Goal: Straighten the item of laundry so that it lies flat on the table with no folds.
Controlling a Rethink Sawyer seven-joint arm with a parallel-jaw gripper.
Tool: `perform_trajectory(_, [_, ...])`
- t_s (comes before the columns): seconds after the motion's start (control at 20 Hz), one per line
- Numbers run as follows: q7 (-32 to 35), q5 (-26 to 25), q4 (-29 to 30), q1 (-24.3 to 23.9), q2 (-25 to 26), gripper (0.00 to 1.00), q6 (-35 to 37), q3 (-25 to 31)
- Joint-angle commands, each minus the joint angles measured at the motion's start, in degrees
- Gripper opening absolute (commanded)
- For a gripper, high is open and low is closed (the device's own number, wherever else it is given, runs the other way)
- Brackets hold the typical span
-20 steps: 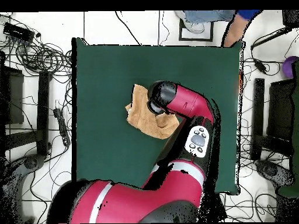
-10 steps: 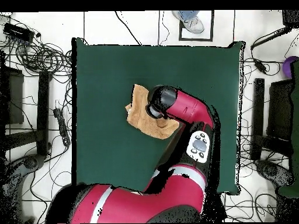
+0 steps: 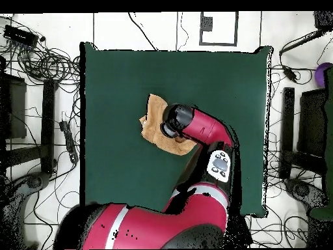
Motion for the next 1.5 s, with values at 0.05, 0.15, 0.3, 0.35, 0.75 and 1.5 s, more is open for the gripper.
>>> perform_trajectory(0.05, [9.9,1.9,3.6,0.4,6.6,1.00,-9.6,9.4])
perform_trajectory(0.15, [9.8,1.7,2.1,0.2,8.4,1.00,-12.3,9.7])
perform_trajectory(0.3, [9.6,1.5,0.5,0.0,10.5,1.00,-16.0,10.1])
perform_trajectory(0.35, [9.8,1.4,0.1,0.3,11.0,1.00,-16.8,10.0])
perform_trajectory(0.75, [9.1,1.3,-0.9,-0.4,12.2,1.00,-17.4,10.6])
perform_trajectory(1.5, [8.8,0.8,-1.1,0.2,11.4,0.00,-14.3,9.4])
